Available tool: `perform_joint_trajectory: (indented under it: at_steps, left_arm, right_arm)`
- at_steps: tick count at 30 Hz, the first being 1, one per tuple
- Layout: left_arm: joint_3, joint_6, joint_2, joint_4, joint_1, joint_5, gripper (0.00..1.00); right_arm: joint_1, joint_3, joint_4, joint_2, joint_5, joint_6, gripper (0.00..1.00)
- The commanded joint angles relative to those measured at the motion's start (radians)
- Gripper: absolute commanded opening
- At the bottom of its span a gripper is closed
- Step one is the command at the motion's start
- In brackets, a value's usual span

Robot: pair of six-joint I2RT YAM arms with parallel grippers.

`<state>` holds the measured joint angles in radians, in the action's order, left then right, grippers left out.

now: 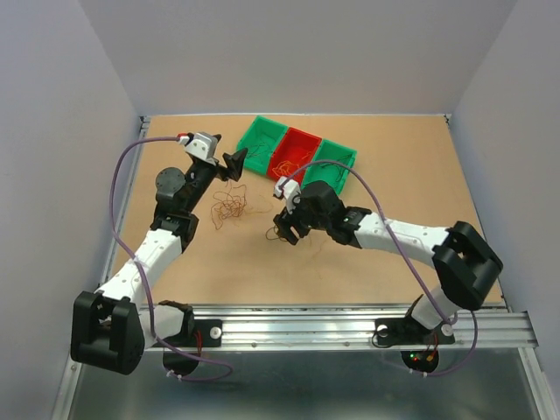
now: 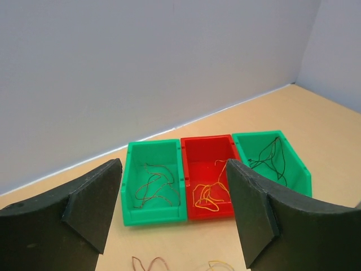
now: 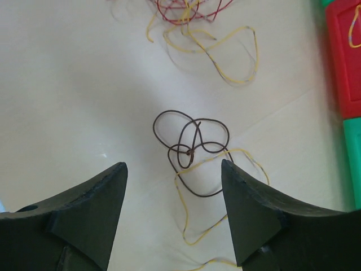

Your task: Untangle the cables

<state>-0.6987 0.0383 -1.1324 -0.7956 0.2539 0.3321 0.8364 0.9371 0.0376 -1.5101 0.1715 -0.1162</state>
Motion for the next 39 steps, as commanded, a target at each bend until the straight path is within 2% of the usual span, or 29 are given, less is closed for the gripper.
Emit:
perform_joint_trajectory:
  at_steps: [1,5,13,14,15,16,17,19,24,25,27,34,35,39]
  left_arm:
    - [-0.028,0.057,0.062,-0.004,0.004,-0.028,0.86]
    - [-0.025,0.058,0.054,-0.007,0.008,-0.018,0.86]
    - [-0.032,0.054,0.019,-0.007,0.010,-0.007,0.86]
    - [-0.032,0.054,0.019,-0.007,0.011,-0.007,0.85]
    - [-0.032,0.054,0.016,-0.007,0.012,-0.007,0.86]
    - [-0.032,0.054,0.014,-0.007,0.012,-0.004,0.86]
    - [-0.032,0.055,0.014,-0.007,0.012,-0.002,0.86]
    - [-0.032,0.054,0.014,-0.008,0.013,0.002,0.86]
    - [-0.032,0.054,0.005,-0.011,0.015,0.007,0.86]
    - [-0.032,0.054,0.005,-0.011,0.016,0.010,0.85]
    - [-0.032,0.054,0.002,-0.011,0.018,0.012,0.85]
    - [-0.030,0.057,0.005,-0.011,0.021,0.019,0.85]
    - [-0.030,0.055,0.006,-0.011,0.021,0.018,0.85]
    - [-0.025,0.058,0.008,-0.013,0.021,0.025,0.85]
  right_arm:
    - [-0.002,0.138,-0.035,-0.108,-0.003,-0.066,0.74]
    - [-0.002,0.262,-0.084,-0.234,-0.012,-0.068,0.75]
    - [-0.003,0.443,-0.309,-0.456,-0.046,-0.056,0.58]
    - [-0.003,0.450,-0.347,-0.467,-0.046,-0.060,0.53]
    - [-0.002,0.453,-0.363,-0.473,-0.034,-0.063,0.37]
    - [0.000,0.454,-0.379,-0.470,-0.024,-0.071,0.27]
    - [0.000,0.451,-0.380,-0.458,0.005,-0.089,0.10]
    - [0.000,0.439,-0.363,-0.414,0.048,-0.099,0.01]
    - [0.000,0.267,-0.099,-0.172,0.238,-0.070,0.01]
    - [-0.002,0.243,-0.009,-0.142,0.241,-0.047,0.00]
    - [-0.006,0.180,0.054,-0.066,0.247,0.002,0.00]
    - [-0.098,0.027,0.379,0.053,0.108,0.234,0.01]
    - [-0.121,0.008,0.471,0.056,0.096,0.271,0.01]
    - [-0.240,-0.069,0.683,0.047,0.054,0.510,0.00]
